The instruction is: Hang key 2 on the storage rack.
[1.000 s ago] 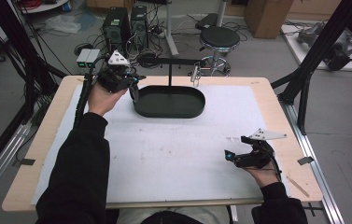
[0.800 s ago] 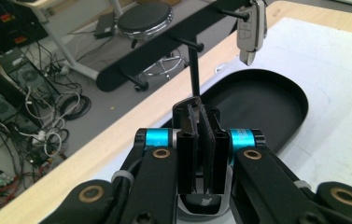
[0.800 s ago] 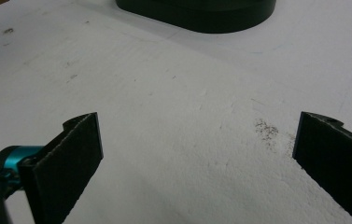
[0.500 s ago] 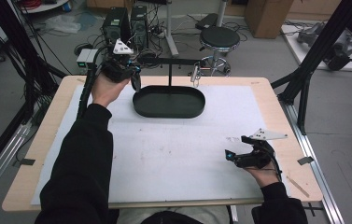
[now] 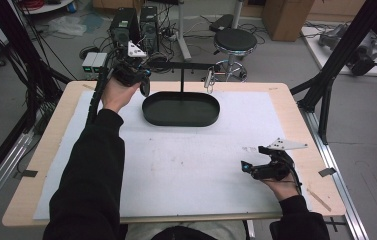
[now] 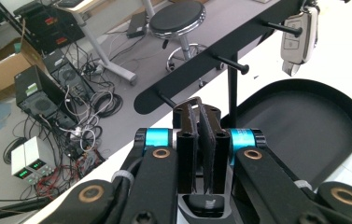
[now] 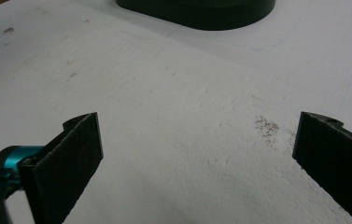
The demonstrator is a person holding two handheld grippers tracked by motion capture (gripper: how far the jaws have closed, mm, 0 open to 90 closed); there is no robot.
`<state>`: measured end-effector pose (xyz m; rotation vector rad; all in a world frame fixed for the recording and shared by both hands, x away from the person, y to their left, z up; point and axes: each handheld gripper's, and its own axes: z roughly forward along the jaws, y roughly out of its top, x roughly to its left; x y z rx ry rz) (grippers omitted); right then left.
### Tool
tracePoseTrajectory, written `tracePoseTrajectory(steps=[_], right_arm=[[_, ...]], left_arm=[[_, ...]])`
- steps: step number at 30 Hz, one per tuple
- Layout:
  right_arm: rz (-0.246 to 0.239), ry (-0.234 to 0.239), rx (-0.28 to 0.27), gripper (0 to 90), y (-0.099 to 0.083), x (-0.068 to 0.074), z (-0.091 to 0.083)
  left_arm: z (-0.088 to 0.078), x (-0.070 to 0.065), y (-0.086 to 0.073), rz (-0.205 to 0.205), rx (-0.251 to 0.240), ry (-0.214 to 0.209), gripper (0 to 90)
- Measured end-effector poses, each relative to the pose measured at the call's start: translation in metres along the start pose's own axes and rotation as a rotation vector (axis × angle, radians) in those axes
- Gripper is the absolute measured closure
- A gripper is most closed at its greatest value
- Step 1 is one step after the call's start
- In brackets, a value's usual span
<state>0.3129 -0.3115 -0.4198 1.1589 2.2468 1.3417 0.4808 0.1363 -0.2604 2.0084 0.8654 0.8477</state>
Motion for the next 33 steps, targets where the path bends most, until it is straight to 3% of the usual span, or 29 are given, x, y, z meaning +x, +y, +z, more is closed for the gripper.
tracePoseTrajectory(steps=[15, 25, 33], right_arm=[[0.001, -0.002, -0.005, 0.8, -0.001, 0.0, -0.001], [-0.012, -0.003, -0.003, 0.8, -0.001, 0.001, -0.001], [-0.011, -0.003, 0.005, 0.8, -0.001, 0.002, 0.0]], left_arm=[[0.02, -0.007, -0.007, -0.008, 0.067, -0.004, 85.1], [0.031, -0.005, -0.012, -0.01, 0.109, 0.004, 84.8], [0.041, -0.005, -0.016, -0.003, 0.118, 0.011, 84.5]])
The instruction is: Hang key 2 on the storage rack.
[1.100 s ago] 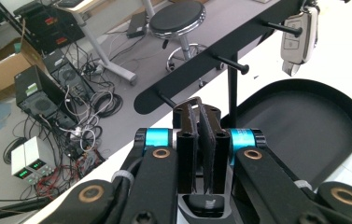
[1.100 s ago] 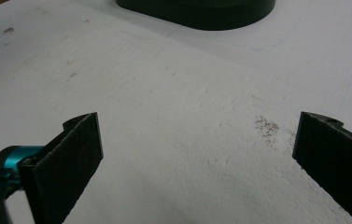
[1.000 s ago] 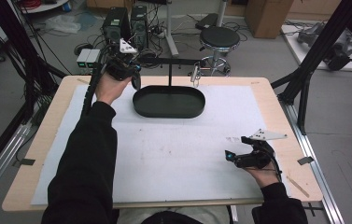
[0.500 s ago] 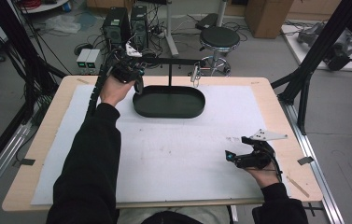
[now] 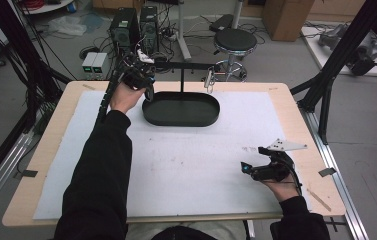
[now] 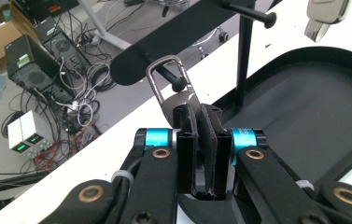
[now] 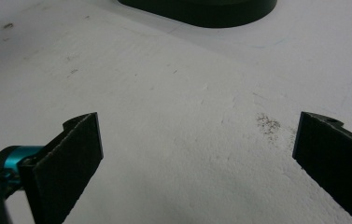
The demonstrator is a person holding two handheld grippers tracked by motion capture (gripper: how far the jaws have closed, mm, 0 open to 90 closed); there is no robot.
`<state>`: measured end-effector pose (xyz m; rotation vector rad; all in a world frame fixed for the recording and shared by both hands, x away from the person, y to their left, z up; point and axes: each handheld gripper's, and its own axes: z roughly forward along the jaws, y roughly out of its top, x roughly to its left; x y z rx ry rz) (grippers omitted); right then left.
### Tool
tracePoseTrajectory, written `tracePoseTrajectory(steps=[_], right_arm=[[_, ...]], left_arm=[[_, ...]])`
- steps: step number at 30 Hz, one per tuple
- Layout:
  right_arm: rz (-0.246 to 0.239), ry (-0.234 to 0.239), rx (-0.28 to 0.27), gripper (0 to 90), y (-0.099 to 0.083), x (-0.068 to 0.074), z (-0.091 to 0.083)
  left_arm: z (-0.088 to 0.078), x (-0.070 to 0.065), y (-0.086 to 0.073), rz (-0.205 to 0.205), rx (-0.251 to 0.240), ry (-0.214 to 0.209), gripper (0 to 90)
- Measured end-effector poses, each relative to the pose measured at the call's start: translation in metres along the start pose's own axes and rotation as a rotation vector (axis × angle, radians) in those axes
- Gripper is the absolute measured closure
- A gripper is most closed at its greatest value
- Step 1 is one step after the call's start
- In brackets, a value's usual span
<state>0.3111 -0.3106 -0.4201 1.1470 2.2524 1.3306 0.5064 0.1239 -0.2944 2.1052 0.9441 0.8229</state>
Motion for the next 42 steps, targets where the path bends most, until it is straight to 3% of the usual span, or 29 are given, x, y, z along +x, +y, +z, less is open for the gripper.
tracePoseTrajectory(steps=[11, 14, 15, 18, 20, 22, 25, 28, 34, 42], right_arm=[[-0.002, 0.001, 0.008, 0.8, 0.0, 0.001, 0.002], [-0.007, 0.002, 0.014, 0.8, 0.0, 0.001, 0.003], [-0.005, 0.003, 0.018, 0.8, 0.0, 0.001, 0.003], [-0.009, 0.001, 0.015, 0.8, -0.001, 0.001, 0.002], [0.0, 0.0, 0.014, 0.8, -0.001, 0.001, 0.001], [-0.004, 0.002, 0.01, 0.8, -0.001, 0.001, 0.001], [-0.004, 0.008, 0.014, 0.8, -0.001, 0.002, 0.001], [-0.003, 0.009, 0.016, 0.8, -0.001, 0.002, 0.001], [0.003, 0.005, 0.01, 0.8, -0.002, 0.0, 0.001], [0.003, 0.0, 0.015, 0.8, -0.001, 0.001, 0.002]], left_arm=[[0.01, 0.005, -0.003, -0.001, -0.013, 0.008, 84.2], [0.012, 0.006, -0.005, 0.002, -0.019, -0.013, 82.5], [0.013, 0.007, -0.006, -0.008, -0.017, -0.024, 78.8], [0.012, 0.009, -0.008, -0.026, -0.01, -0.065, 53.5], [0.011, 0.008, -0.01, -0.007, -0.014, -0.082, 46.1], [0.009, 0.006, -0.011, 0.023, -0.015, -0.089, 33.1], [0.005, 0.008, -0.012, 0.018, -0.037, -0.133, 16.5], [0.002, 0.009, -0.014, -0.007, -0.054, -0.184, 6.6], [-0.01, 0.015, -0.023, -0.001, -0.079, -0.213, 5.6], [-0.027, 0.025, -0.045, -0.049, -0.103, -0.236, 5.6]])
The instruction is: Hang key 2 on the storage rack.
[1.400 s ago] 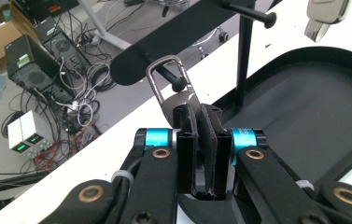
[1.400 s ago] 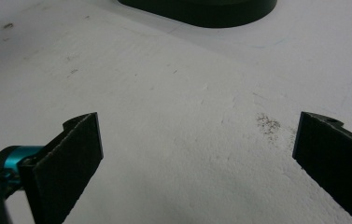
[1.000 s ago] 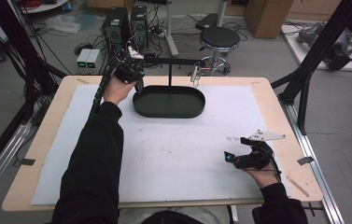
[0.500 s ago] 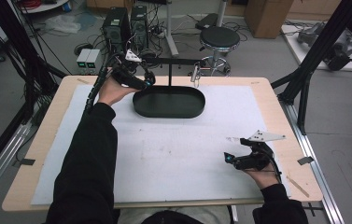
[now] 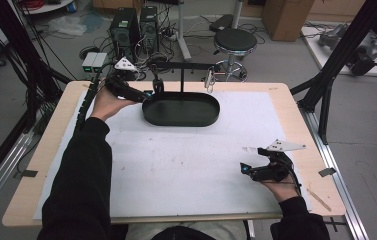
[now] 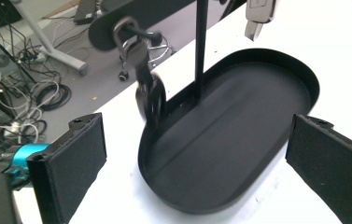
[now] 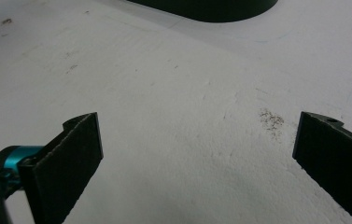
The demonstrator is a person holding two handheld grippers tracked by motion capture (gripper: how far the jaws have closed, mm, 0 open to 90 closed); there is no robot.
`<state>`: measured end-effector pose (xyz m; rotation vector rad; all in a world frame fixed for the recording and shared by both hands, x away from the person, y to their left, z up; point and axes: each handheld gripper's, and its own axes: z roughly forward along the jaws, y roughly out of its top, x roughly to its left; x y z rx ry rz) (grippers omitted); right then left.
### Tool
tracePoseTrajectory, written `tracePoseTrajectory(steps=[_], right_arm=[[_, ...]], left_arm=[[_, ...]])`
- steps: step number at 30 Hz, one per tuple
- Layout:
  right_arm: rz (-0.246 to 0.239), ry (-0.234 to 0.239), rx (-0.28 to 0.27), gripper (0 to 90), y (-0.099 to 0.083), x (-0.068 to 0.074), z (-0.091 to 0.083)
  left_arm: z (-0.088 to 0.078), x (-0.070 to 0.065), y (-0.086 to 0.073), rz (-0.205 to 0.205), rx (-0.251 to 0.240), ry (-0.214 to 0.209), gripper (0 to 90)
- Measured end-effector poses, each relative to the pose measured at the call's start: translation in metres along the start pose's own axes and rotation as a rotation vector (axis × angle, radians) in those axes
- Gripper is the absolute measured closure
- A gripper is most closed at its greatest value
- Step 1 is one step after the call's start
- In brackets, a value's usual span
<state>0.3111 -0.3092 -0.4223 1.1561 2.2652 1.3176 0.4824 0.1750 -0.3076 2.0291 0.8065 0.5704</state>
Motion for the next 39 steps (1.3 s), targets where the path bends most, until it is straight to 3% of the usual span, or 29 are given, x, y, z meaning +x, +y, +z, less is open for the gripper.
tracePoseTrajectory(steps=[5, 8, 10, 18, 22, 28, 33, 39], right_arm=[[-0.003, 0.0, 0.003, 0.7, 0.0, 0.0, 0.001], [0.002, -0.002, 0.005, 0.8, 0.0, 0.0, 0.001], [0.004, -0.005, 0.003, 0.7, 0.0, -0.001, 0.002], [0.001, 0.0, 0.01, 0.7, 0.0, 0.0, 0.004], [0.006, -0.001, 0.01, 0.8, 0.0, -0.001, 0.005], [0.002, -0.008, 0.012, 0.7, 0.0, -0.001, 0.005], [0.005, -0.01, 0.016, 0.7, -0.001, -0.001, 0.006], [0.0, -0.003, 0.024, 0.8, -0.001, 0.001, 0.008]], left_arm=[[-0.011, 0.004, -0.015, -0.033, -0.014, -0.015, 5.6], [-0.017, 0.004, -0.024, -0.068, -0.02, -0.078, 5.6], [-0.02, 0.001, -0.029, -0.063, -0.009, -0.096, 5.6], [-0.036, -0.015, -0.043, -0.056, -0.056, -0.131, 5.6], [-0.044, -0.022, -0.05, -0.039, -0.049, -0.137, 5.6], [-0.057, -0.022, -0.06, -0.045, -0.046, -0.152, 5.6], [-0.07, -0.028, -0.071, -0.011, -0.069, -0.16, 6.4], [-0.082, -0.029, -0.087, -0.03, -0.081, -0.136, 6.4]])
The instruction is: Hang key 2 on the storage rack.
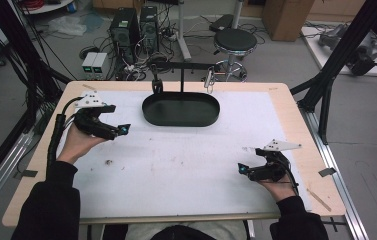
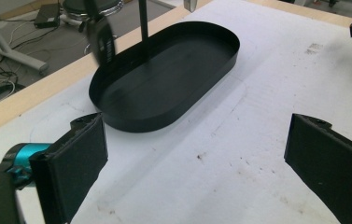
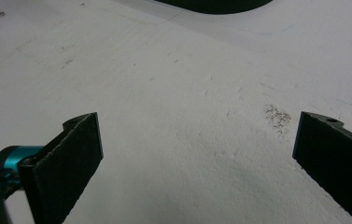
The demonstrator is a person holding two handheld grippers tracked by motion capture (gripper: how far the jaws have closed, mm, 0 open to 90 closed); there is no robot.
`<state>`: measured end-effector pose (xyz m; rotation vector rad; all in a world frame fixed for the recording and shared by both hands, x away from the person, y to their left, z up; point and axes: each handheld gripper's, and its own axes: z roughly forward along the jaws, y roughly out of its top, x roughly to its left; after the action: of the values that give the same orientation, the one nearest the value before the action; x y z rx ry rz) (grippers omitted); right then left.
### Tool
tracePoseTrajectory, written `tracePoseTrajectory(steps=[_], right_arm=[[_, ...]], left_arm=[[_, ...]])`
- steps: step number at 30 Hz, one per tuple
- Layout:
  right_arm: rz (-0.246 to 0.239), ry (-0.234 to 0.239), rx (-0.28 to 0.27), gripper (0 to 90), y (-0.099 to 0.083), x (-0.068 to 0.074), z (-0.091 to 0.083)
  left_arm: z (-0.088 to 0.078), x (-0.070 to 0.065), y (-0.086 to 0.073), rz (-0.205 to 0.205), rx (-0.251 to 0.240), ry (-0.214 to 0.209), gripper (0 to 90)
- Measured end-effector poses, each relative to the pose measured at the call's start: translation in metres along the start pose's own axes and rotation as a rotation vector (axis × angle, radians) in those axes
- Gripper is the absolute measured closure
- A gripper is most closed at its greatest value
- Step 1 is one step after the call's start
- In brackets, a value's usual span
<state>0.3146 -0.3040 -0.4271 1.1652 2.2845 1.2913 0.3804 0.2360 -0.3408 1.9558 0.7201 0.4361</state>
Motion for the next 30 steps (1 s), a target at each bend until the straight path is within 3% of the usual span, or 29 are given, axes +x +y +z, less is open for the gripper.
tracePoseTrajectory(steps=[8, 13, 17, 30], right_arm=[[0.006, -0.002, 0.003, 0.7, -0.001, -0.002, 0.0], [0.009, -0.001, 0.007, 0.7, -0.001, -0.002, 0.0], [0.018, -0.003, 0.006, 0.7, -0.002, -0.003, 0.001], [0.009, -0.006, 0.022, 0.7, -0.004, -0.005, 0.004]], left_arm=[[-0.016, -0.004, -0.032, -0.059, -0.048, 0.025, 6.4], [-0.025, -0.007, -0.051, -0.067, -0.044, 0.058, 6.4], [-0.035, -0.013, -0.06, -0.073, -0.076, 0.083, 6.4], [-0.058, -0.017, -0.086, -0.099, -0.072, 0.153, 6.4]])
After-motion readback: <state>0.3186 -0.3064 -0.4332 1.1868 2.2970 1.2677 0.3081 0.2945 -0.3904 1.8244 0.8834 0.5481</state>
